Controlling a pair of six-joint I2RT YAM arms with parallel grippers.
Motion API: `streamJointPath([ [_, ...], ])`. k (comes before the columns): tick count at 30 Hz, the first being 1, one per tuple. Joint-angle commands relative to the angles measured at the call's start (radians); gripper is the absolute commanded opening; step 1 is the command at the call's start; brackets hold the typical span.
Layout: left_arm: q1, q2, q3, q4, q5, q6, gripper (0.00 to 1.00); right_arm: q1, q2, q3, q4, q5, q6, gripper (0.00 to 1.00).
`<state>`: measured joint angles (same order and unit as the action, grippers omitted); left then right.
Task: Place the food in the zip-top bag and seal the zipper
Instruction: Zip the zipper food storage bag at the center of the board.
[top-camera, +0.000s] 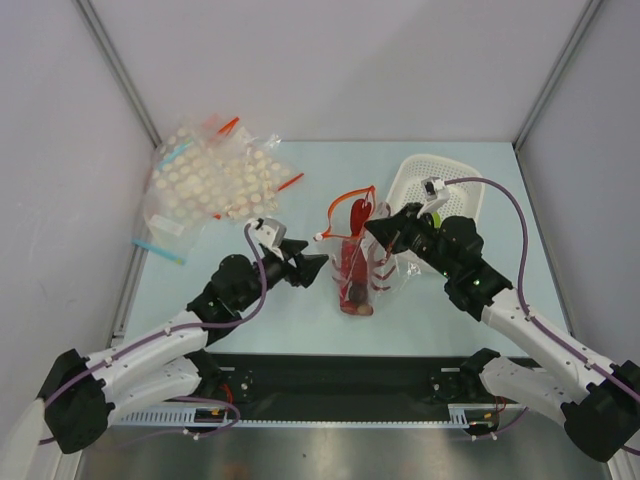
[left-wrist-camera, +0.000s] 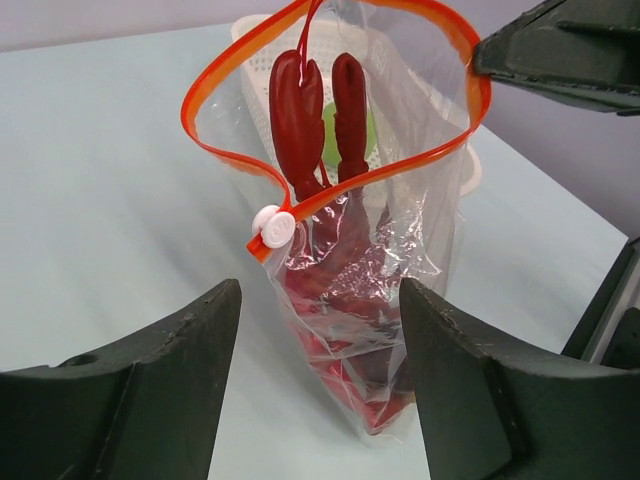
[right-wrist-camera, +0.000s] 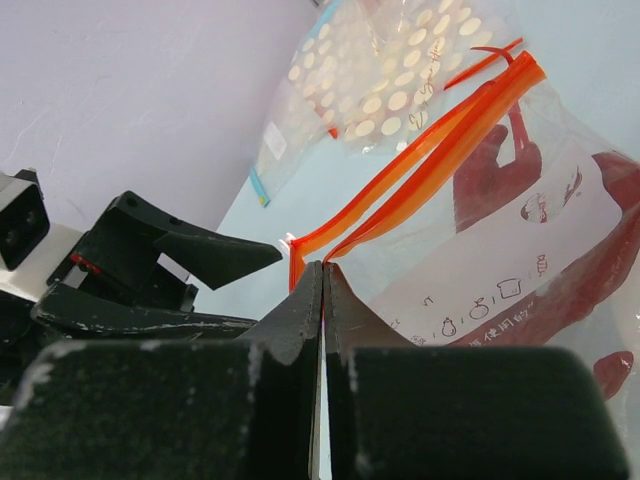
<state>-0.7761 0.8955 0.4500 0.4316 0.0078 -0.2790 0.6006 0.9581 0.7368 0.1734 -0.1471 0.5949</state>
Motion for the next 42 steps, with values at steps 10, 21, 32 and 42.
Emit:
streamJointPath([
  [10, 0.044, 0.083, 0.001, 0.125, 0.044, 0.009, 0.68, -0.013, -0.033, 0.007, 0.103, -0.035, 0.022, 0.0],
  [21, 0.075, 0.164, 0.029, 0.179, 0.162, -0.017, 0.62, -0.016, -0.03, 0.004, 0.112, -0.049, 0.031, 0.0],
  [32, 0.101, 0.197, 0.033, 0.22, 0.136, -0.078, 0.0, -0.016, -0.016, 0.001, 0.124, -0.06, 0.036, 0.0],
  [42, 0.086, 0.048, 0.105, 0.011, 0.181, -0.035, 0.0, -0.016, -0.024, 0.021, 0.095, -0.074, -0.032, 0.14],
])
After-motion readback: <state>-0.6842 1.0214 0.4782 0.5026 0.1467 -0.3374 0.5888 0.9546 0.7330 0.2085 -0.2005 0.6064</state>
